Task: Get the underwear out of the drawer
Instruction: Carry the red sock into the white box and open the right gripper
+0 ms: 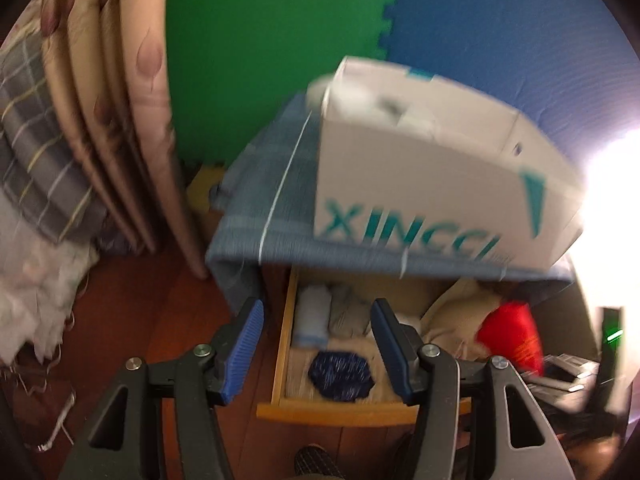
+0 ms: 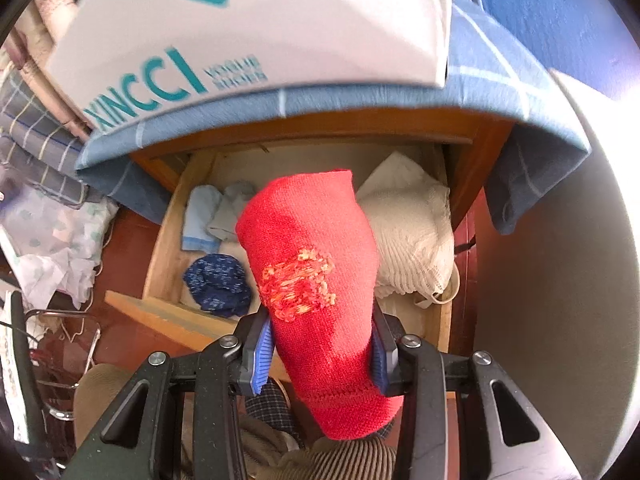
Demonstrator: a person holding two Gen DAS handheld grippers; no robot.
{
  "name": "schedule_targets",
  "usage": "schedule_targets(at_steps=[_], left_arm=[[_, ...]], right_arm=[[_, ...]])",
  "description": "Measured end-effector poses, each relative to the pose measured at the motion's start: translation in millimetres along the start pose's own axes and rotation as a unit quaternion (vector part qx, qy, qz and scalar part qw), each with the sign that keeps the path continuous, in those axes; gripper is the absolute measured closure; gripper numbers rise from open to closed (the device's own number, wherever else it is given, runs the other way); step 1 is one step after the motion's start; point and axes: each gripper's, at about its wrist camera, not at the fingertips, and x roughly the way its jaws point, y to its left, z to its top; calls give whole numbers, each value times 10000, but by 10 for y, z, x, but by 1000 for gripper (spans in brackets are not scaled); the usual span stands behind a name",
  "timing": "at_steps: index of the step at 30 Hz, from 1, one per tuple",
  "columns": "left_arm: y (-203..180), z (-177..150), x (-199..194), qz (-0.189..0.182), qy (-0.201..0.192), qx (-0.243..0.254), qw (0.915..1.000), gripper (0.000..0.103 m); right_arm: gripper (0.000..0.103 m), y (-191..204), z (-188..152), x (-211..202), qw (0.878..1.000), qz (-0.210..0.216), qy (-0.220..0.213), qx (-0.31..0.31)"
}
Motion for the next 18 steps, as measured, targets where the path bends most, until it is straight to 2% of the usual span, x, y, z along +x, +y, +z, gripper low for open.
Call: schedule_targets(at_steps=[7,13,18], left_arm=[[-124,-504,400,202,292,-3,9994,46],[-152,-698,604,261,451,-65,9986,46],[-103,-821,692,297,461,-142,9984,46]], right_arm=[[66,138,89,-540,9988,164,-162,-430],[66,274,228,-1020,9962,347,-374,-699],[66,428,516,-1476,9925,420,-788,-830]])
